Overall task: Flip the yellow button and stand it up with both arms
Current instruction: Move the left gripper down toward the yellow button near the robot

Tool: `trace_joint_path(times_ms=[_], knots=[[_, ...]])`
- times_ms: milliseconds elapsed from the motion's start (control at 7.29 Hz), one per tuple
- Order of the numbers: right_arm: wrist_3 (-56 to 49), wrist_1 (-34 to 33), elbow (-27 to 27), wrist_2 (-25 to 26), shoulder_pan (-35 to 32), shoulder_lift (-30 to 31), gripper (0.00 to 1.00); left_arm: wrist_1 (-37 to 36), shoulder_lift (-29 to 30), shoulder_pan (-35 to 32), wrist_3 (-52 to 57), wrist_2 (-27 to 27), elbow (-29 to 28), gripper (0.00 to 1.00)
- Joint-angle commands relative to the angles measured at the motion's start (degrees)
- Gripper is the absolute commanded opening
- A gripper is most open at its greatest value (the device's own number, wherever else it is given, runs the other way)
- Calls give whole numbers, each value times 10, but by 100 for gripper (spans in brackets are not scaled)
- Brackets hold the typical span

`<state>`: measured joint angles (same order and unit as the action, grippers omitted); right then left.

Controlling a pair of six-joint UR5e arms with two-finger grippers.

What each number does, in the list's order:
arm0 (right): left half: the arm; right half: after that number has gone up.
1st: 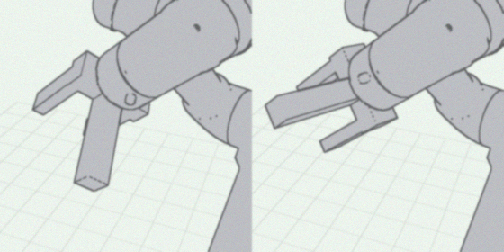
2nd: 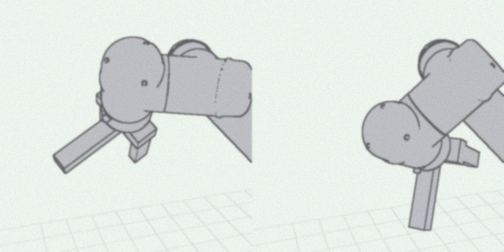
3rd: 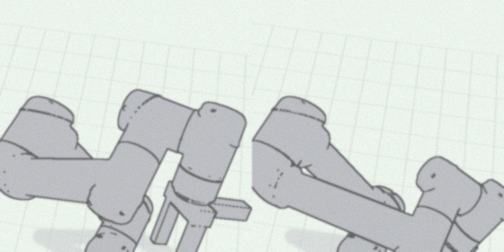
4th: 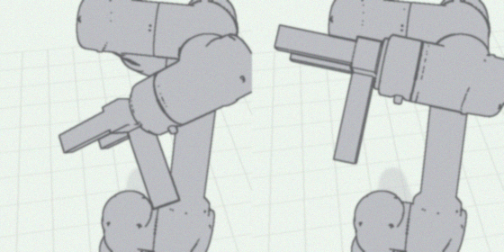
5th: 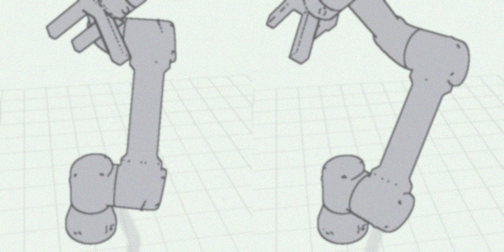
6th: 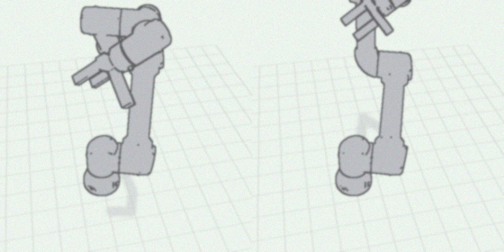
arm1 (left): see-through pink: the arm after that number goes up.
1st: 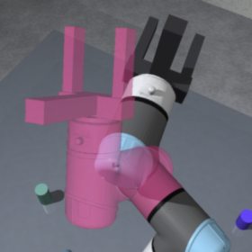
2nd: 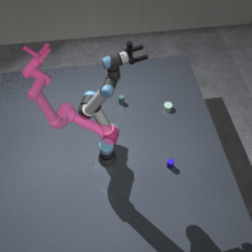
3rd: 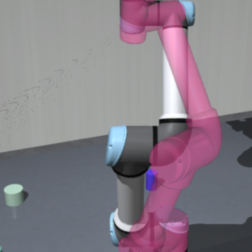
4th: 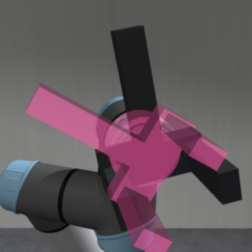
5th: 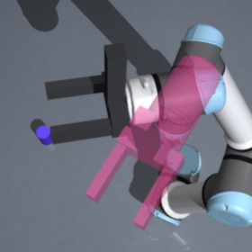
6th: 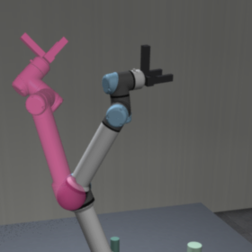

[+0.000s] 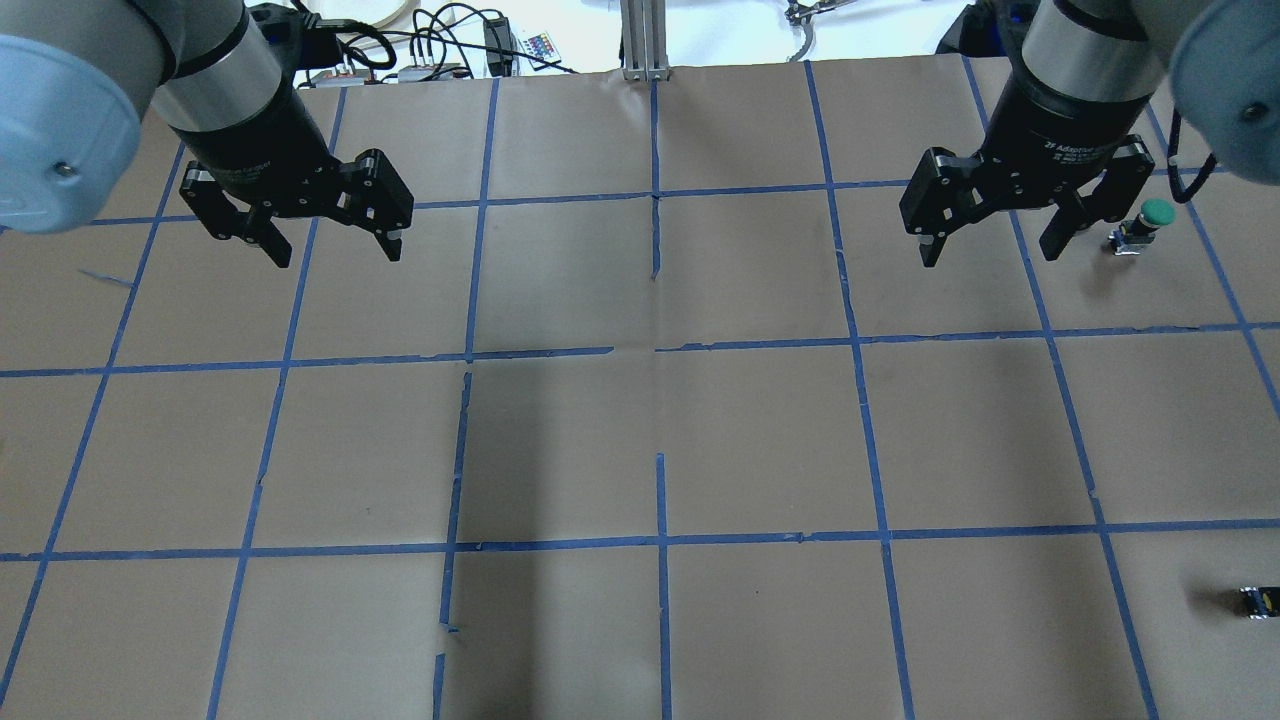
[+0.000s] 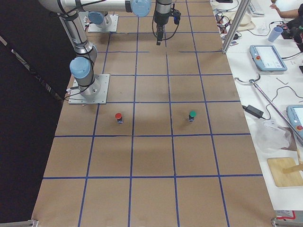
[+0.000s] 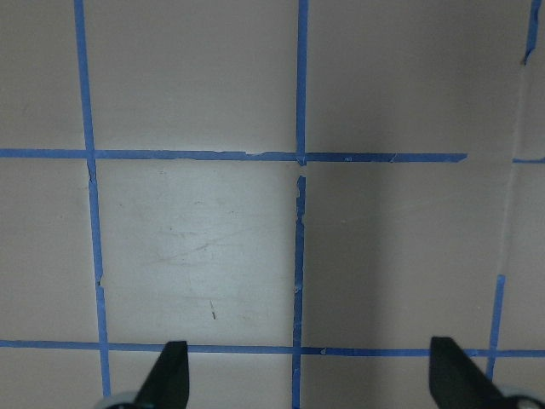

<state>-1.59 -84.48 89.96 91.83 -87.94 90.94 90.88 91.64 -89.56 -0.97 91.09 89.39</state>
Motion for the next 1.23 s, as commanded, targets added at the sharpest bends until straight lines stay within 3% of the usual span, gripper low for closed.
trace_joint_path(times_ms=[0,274,411,685,1097], knots=[[-6,-8,2,4,11,0,100,0,-3,0,1,0,1,100],[-7,0,6,0,49,4,100,3,-8,6,7,1,5,100],[-5,0,7,-2,48,8,100,8,-12,20,67,10,8,100],[-6,-2,7,-8,31,6,100,4,-20,119,145,26,39,100],[-3,-6,7,-8,8,-2,100,-8,-6,277,388,21,60,100]])
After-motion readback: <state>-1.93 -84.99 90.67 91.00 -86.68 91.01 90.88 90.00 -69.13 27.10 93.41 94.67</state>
